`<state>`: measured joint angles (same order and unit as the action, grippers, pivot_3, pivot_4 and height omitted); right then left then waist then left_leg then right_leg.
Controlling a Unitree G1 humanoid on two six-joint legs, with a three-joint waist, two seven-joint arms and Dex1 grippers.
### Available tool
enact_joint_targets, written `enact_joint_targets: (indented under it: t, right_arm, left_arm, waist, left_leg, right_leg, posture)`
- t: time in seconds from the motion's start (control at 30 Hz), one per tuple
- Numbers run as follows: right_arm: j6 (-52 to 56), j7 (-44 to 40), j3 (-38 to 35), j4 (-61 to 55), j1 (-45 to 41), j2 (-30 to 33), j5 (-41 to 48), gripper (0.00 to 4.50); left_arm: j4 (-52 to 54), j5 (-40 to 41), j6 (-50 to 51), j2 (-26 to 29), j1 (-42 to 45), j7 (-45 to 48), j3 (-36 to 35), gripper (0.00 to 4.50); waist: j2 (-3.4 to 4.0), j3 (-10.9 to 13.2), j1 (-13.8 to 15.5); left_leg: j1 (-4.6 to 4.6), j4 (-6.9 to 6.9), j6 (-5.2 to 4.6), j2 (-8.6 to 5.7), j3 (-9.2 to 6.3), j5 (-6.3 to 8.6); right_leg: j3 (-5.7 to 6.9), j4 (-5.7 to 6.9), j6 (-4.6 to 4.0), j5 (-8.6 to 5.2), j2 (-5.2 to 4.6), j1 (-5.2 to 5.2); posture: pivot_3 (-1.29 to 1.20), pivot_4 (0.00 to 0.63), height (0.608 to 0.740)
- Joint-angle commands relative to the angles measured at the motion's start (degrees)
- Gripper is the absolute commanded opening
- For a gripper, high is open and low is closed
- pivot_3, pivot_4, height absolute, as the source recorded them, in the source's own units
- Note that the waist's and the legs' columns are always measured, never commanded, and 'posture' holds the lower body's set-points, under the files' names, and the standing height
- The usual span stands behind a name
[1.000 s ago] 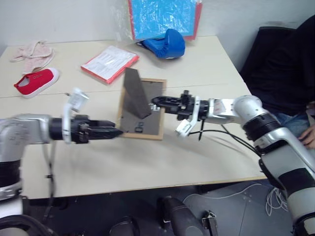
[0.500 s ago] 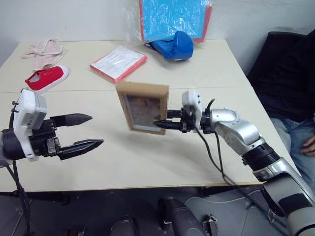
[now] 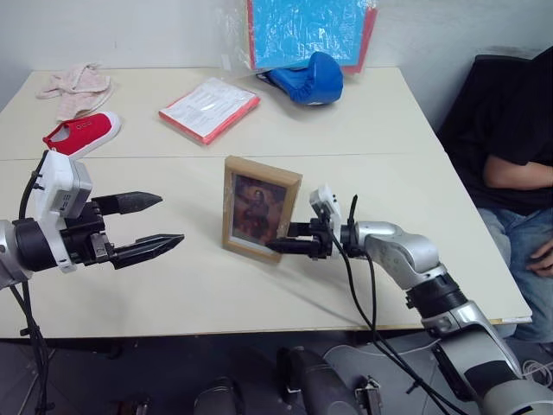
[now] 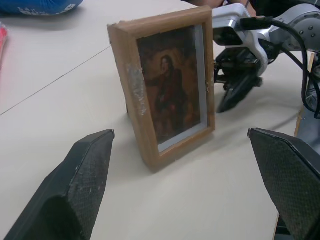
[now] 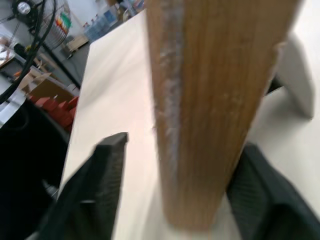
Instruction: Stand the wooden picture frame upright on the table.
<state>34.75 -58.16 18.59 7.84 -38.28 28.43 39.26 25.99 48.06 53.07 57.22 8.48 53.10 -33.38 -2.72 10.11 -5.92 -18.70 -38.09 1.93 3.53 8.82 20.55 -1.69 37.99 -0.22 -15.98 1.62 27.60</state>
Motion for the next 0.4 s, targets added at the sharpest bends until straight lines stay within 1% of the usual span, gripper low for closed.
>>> enact_joint_targets:
  t: [0.03, 0.07, 0.1, 0.17, 0.2, 0.3, 0.4]
  right_arm:
    - [2.71, -4.47, -4.26, -7.32, -0.82, 6.72, -0.61, 4.29]
    - [3.45, -5.67, -4.92, -8.45, -0.91, 8.72, -0.76, 4.46]
    - [4.38, -10.62, -7.17, -9.74, -1.59, 14.36, 0.18, 4.46]
    - [6.04, -17.68, -10.61, -10.7, -2.71, 22.03, 1.94, 4.46]
    - [6.82, -20.13, -12.12, -10.6, -3.18, 24.65, 2.95, 4.46]
    - [7.99, -23.95, -15.79, -8.97, -4.08, 29.46, 3.79, 4.46]
    - [8.01, -24.07, -18.19, -9.44, -2.73, 30.16, 3.49, 4.46]
  left_arm:
    - [-0.88, 0.18, -1.89, 1.53, 0.89, 1.33, 0.29, 4.5]
    - [-1.09, 0.01, -2.24, 1.69, 1.02, 1.51, 0.58, 4.5]
    - [-1.38, -0.07, -2.7, 2.19, 1.34, 2.2, 0.98, 4.5]
    - [-1.81, -0.15, -3.57, 2.96, 1.63, 3.42, 1.33, 4.5]
    - [-2.07, -0.18, -4.08, 3.29, 1.86, 3.84, 1.43, 4.5]
    - [-3.88, 0.62, -4.72, 4.26, 4.46, 4.71, 2.32, 4.5]
    - [-4.88, 1.25, -5.26, 4.46, 7.62, 5.48, 3.7, 4.5]
  waist:
    - [0.0, 0.0, 0.19]
    - [0.0, 0.0, 0.28]
    - [0.01, 0.01, 0.39]
    - [0.17, 0.11, 1.06]
    - [0.19, 0.12, 1.21]
    - [0.14, 0.09, 1.15]
    - [0.09, 0.07, 0.95]
  left_leg:
    - [0.0, -0.01, 0.0, 0.0, -0.01, 0.0]
    - [0.02, -0.01, 0.0, 0.0, -0.01, 0.0]
    - [0.04, 0.0, 0.0, 0.0, -0.01, 0.0]
    - [-0.02, -0.01, -0.01, -0.04, -0.01, 0.0]
    - [-0.04, 0.0, -0.05, -0.05, -0.01, 0.02]
    - [0.0, 0.01, -0.08, -0.03, -0.01, 0.04]
    - [0.18, 0.03, -0.06, 0.0, 0.0, 0.05]
  right_leg:
    - [0.01, 0.0, 0.0, 0.0, 0.0, -0.01]
    - [0.01, 0.0, 0.0, 0.0, 0.0, -0.03]
    - [0.01, -0.02, 0.0, 0.0, 0.0, -0.05]
    - [0.01, -0.05, 0.01, 0.0, 0.0, -0.01]
    - [0.01, -0.09, 0.02, 0.01, 0.0, 0.01]
    - [0.02, -0.13, 0.02, 0.01, 0.02, -0.04]
    - [-0.01, -0.14, 0.01, 0.0, 0.06, -0.21]
  posture:
    - [0.0, 0.15, 0.74]
    - [0.0, 0.15, 0.74]
    - [0.0, 0.15, 0.74]
    - [0.0, 0.15, 0.74]
    - [0.0, 0.15, 0.74]
    - [0.0, 0.15, 0.74]
    - [0.0, 0.15, 0.74]
